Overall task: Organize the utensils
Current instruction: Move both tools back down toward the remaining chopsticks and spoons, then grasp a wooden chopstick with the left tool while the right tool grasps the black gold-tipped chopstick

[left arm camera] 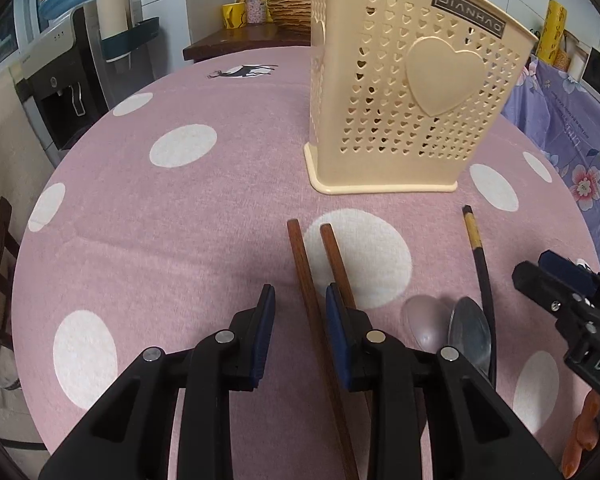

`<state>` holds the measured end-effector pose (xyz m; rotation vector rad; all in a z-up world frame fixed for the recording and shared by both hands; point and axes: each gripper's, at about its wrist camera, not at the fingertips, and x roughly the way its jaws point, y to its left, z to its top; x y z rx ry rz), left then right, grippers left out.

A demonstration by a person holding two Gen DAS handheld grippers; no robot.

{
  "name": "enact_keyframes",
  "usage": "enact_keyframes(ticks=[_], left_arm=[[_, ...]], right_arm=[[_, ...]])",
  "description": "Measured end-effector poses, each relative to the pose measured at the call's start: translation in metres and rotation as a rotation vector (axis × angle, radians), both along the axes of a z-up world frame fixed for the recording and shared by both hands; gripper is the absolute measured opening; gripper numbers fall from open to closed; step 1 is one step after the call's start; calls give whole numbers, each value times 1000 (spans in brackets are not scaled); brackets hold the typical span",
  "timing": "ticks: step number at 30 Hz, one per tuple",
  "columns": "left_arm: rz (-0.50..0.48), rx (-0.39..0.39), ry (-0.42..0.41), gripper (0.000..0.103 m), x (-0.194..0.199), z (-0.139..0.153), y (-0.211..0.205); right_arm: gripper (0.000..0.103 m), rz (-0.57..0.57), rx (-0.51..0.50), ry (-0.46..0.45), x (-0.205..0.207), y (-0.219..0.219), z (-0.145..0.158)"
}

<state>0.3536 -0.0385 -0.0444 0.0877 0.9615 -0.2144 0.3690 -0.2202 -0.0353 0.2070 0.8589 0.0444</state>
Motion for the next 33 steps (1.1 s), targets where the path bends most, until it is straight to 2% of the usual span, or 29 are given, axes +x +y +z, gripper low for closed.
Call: enact_keyframes(ticks=[5,8,10,11,13,18,25,33], left_arm=[[15,-6,7,26,9,1,-1],[21,2,2,24,11,0,-3],[27,1,0,21,12,0,-3],[29,1,-1,20,12,0,-3],[32,4,-2,18,13,0,-3],[28,29,-9,17,17,0,-9],[35,34,-12,10,23,0,-11],[42,18,-16,9,24,0,-12]], right_arm=[[49,10,-18,30,14,12,-5],[41,3,-44,51,23,19,-8],[32,-7,-38,69,28,21,-12],[32,-15,-37,70,30,21,-13],[22,-38,-47,65,35,21,-14],[11,-62,-73,66,46,23,-15],[10,-86,-38,59,57,16,-15],[9,-116,98,59,59,-5,-16]])
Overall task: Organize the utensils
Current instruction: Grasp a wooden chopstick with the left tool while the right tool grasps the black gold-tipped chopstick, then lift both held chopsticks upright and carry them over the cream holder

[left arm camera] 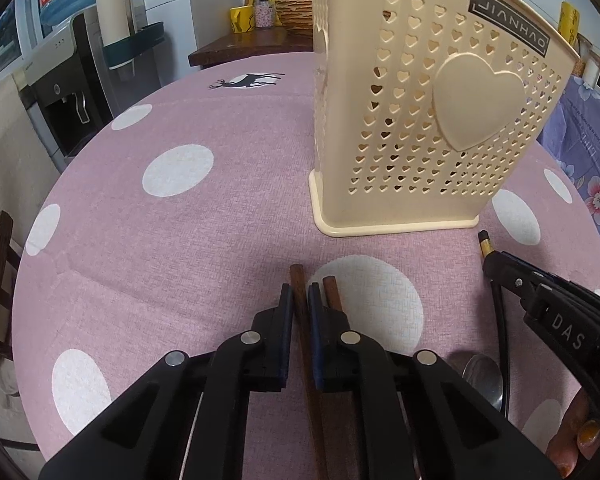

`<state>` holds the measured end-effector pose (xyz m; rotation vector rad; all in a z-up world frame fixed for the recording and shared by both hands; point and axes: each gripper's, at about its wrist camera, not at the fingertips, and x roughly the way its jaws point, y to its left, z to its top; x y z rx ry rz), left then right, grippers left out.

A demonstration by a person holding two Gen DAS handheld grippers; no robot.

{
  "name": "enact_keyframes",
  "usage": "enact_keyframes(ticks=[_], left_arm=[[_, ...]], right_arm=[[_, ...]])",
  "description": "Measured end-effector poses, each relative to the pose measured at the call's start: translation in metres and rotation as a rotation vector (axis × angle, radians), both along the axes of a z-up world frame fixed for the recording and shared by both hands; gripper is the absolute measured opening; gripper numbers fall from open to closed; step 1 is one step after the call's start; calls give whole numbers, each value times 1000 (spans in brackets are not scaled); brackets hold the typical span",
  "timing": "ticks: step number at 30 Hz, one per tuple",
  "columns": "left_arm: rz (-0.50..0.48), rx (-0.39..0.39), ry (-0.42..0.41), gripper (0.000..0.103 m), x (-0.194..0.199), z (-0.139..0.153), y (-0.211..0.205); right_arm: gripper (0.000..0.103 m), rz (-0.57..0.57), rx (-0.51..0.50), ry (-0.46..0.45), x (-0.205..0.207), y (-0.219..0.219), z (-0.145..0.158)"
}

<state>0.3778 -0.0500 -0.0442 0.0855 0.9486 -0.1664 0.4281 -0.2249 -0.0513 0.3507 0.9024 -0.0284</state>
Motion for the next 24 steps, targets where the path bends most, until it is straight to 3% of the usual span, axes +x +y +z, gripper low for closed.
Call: enact_keyframes(ticks=[11,24], left_arm=[[14,-71,-34,8,-2,10,4],[53,-191,-170,8,-7,62,25]], right_arm=[[8,-40,95,-82,-7,-20,16],[8,-49,23,-270,-24,-39,79]])
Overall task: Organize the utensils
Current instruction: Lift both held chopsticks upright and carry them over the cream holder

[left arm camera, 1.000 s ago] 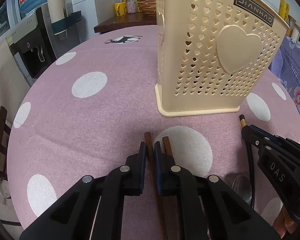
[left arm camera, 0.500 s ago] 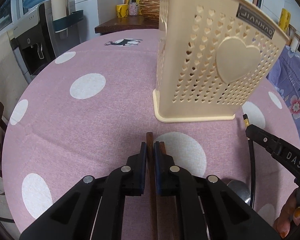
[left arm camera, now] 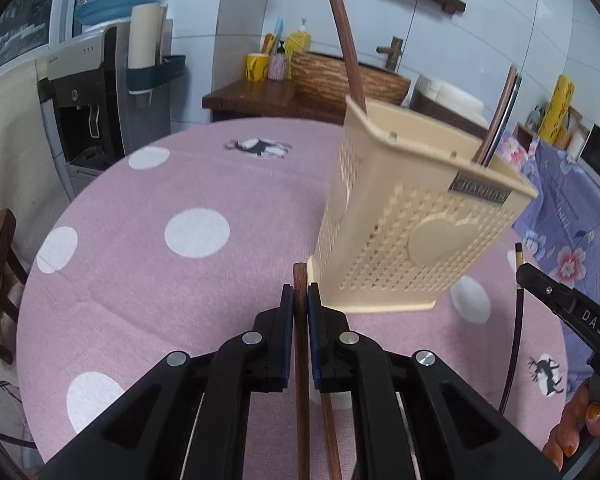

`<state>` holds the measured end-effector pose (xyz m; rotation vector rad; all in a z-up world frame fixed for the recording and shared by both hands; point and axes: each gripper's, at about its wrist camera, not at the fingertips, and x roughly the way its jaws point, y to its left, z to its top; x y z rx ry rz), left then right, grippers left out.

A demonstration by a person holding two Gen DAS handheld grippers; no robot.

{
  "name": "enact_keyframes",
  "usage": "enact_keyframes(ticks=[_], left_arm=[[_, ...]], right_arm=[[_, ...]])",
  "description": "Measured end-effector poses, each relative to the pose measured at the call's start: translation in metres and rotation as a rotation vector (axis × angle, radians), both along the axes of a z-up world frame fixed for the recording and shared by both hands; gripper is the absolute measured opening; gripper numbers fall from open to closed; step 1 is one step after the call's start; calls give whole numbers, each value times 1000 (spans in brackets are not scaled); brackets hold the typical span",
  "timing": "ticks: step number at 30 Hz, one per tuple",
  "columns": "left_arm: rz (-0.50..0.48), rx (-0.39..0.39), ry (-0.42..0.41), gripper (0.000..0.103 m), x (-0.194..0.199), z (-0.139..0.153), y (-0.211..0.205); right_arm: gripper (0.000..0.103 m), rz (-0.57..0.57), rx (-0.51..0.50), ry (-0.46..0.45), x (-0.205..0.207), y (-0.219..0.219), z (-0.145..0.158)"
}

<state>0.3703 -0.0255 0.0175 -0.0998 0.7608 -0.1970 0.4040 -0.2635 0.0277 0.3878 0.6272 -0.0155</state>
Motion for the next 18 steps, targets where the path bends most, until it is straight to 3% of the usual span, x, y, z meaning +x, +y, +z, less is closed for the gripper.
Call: enact_keyframes(ticks=[10,18], left_arm=[[17,-60,-135,8,-20,53,19],[47,-74,-226,8,-30,85,33]], right_arm=[[8,53,-83,-133,-34,3,55],[8,80,-107,-186,-54,-1,86]])
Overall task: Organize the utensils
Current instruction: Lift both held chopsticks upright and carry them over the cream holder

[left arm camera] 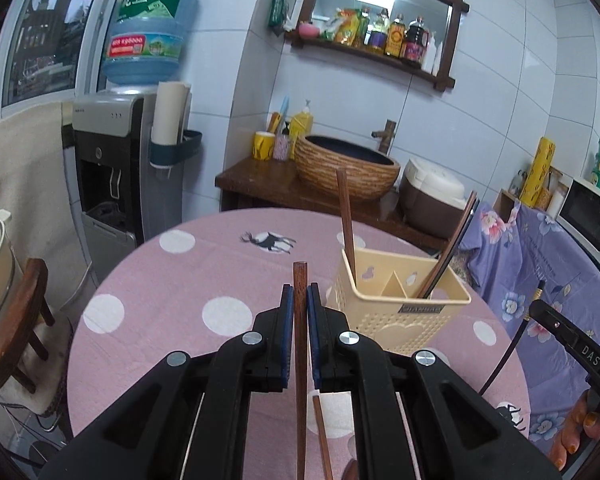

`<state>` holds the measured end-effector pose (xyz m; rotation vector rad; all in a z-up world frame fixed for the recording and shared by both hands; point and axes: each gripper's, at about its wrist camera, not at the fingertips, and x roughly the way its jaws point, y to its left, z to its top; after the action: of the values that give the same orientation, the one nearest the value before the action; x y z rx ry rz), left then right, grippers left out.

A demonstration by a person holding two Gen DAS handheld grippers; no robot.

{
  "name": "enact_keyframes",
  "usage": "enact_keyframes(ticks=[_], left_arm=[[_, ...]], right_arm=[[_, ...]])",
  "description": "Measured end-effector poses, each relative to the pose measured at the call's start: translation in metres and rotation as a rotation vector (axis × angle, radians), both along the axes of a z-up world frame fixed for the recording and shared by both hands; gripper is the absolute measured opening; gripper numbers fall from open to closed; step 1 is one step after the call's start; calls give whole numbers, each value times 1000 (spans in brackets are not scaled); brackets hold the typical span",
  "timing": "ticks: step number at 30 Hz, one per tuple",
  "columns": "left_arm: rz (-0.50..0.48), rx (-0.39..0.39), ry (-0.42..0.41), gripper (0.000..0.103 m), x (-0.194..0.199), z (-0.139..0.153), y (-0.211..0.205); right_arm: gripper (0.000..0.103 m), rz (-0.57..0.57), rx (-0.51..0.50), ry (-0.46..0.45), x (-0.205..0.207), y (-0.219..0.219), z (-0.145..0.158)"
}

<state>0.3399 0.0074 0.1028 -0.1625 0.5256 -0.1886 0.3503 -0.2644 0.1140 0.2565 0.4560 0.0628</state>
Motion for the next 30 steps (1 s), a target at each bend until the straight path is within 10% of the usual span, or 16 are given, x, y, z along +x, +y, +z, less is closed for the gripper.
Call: enact_keyframes(ticks=[30], left_arm=[[-69,1,-128,8,-15,65,-6]], right_arm=[[8,126,42,-17,-5,0,49]])
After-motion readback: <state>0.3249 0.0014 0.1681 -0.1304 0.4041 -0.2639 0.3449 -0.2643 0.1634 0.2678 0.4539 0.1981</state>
